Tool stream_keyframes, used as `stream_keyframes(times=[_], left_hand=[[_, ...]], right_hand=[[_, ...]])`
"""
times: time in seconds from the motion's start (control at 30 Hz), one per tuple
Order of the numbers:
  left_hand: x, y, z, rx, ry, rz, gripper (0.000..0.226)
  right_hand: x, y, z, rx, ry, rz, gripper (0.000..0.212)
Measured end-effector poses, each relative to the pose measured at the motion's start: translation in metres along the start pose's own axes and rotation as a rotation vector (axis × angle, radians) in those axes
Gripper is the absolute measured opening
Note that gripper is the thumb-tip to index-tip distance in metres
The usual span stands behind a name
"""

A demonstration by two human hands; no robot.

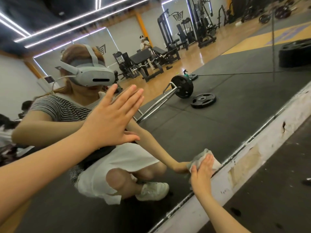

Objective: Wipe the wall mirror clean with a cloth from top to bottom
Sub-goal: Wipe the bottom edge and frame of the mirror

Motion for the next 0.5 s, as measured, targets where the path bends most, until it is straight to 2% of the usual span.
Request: stream_keyframes(times=[0.3,0.5], left_hand=[[0.0,-0.001,0.001,-0.007,-0.002,0.037,0.102],[-0.001,0.001,0.001,0.041,0.012,0.026,0.106]], right_hand=[[0.03,0.056,-0.144,-0.217,0.424,0.168,0.071],[0.025,0.083,-0.18,-0.398,0.458,0.101,0.069]])
Point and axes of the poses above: each hand's wrist, its own x-axis towards the middle knuckle, its own y-axis out of the back of the hand, z = x × y, the point moved 3 cm from there along x, towards the middle knuckle, and after that the axes turned 14 degrees about -x, right-handed, at the moved point
